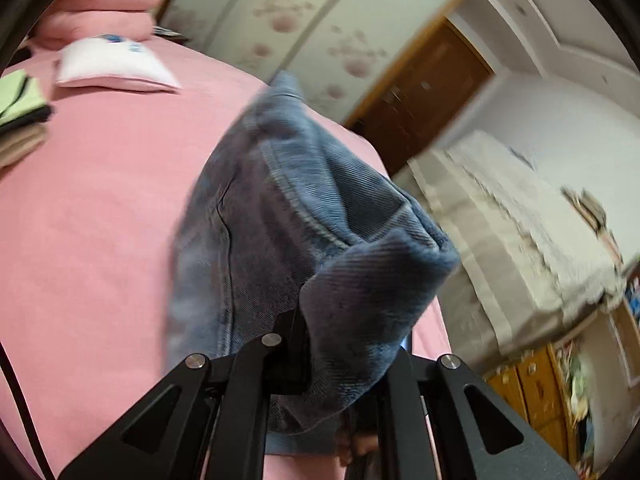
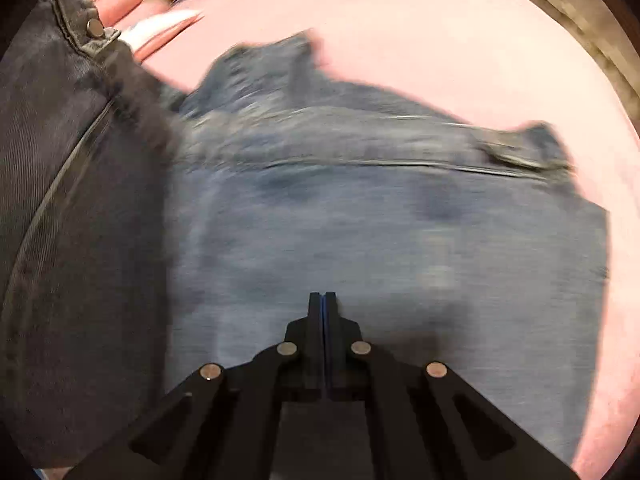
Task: Fold large clothes
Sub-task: 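Fold the jacket side over with the left gripper while the right gripper holds the bundle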
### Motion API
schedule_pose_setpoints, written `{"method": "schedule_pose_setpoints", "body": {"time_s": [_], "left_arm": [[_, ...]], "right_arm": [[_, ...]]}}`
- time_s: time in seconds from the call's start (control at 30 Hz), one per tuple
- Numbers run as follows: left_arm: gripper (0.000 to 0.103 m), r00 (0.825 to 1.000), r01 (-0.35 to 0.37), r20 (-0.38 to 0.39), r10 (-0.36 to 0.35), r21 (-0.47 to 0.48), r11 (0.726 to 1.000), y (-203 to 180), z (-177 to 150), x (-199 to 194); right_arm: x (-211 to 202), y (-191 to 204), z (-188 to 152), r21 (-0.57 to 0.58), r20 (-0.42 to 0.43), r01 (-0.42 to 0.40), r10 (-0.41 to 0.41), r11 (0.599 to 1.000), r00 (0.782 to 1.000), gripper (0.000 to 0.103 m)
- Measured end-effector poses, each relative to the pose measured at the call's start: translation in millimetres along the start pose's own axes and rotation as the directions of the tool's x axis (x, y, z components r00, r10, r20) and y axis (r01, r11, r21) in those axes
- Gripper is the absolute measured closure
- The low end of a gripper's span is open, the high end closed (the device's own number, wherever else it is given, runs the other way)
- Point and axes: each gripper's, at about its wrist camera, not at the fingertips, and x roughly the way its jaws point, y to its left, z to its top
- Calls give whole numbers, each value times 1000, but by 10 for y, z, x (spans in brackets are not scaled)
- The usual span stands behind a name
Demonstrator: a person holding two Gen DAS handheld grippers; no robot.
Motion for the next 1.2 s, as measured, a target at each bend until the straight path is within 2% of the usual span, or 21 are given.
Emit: {"method": "schedule_pose_setpoints", "body": {"time_s": [0.1,0.2,0.33,0.4,0.47,0.53,0.57,0.63,0.7,0.73,0.77,0.83,0.87,0.9,0.97,1.0,1.03,1.07,1.13,1.17,1.2], "left_arm": [[95,998,47,-41,-46,23,999,-286,-181,238],[95,989,68,-132,-62,45,997,-545,-496,629],[95,961,14,-277,24,134,991,-729,-1023,984],[95,952,-14,-299,68,180,984,-737,-1217,1066],[94,945,-38,-306,110,234,972,-745,-1306,1092],[94,938,-42,-323,125,252,967,-736,-1316,1103],[94,934,-43,-333,130,258,965,-745,-1312,1122],[94,929,-50,-341,141,264,963,-778,-1272,1169],[94,927,-62,-341,153,263,963,-834,-1177,1268],[94,927,-71,-340,162,265,962,-848,-1178,1270],[94,926,-78,-338,169,266,961,-853,-1178,1290],[94,923,-88,-340,181,270,959,-884,-1190,1299],[93,922,-92,-339,185,273,958,-897,-1200,1325],[93,921,-94,-341,190,277,956,-933,-1202,1349],[93,919,-97,-339,202,302,948,-966,-1214,1369],[93,919,-96,-335,205,315,944,-984,-1217,1363],[92,921,-92,-331,204,326,941,-1014,-1225,1372],[92,923,-89,-327,203,332,939,-1038,-1231,1381],[91,927,-81,-320,198,343,936,-1070,-1224,1375],[91,927,-81,-318,199,349,934,-1081,-1206,1330],[91,926,-77,-319,200,359,930,-1101,-1196,1334]], "right_arm": [[-258,-592,-12,103,48,-33,28,994,998,103],[-465,-1165,-78,179,92,-61,45,982,995,103],[-608,-1723,-226,252,93,-96,75,963,993,103],[-654,-1964,-306,299,94,-138,115,944,989,103],[-638,-2136,-343,346,109,-207,180,915,978,103],[-601,-2276,-370,395,139,-325,293,859,946,103],[-571,-2319,-388,413,149,-368,337,833,930,103],[-568,-2347,-424,454,168,-464,438,761,883,102],[-542,-2236,-471,487,138,-481,480,729,866,100],[-516,-2199,-482,501,104,-474,494,724,863,96],[-490,-2062,-407,504,87,-469,498,725,863,89],[-493,-1986,-403,499,50,-446,490,743,870,81],[-465,-1977,-383,506,48,-452,499,735,865,75],[-442,-1971,-364,517,44,-463,517,720,855,69],[-459,-2017,-379,533,62,-517,578,670,814,40],[-475,-2009,-363,538,79,-545,605,643,792,38],[-496,-1984,-322,532,90,-558,612,637,785,38],[-478,-1928,-251,522,89,-558,609,645,788,38],[-465,-1827,-99,483,80,-544,584,686,808,39],[-440,-1792,-32,472,67,-530,571,704,818,49],[-426,-1752,35,462,48,-502,544,731,837,65]]}}
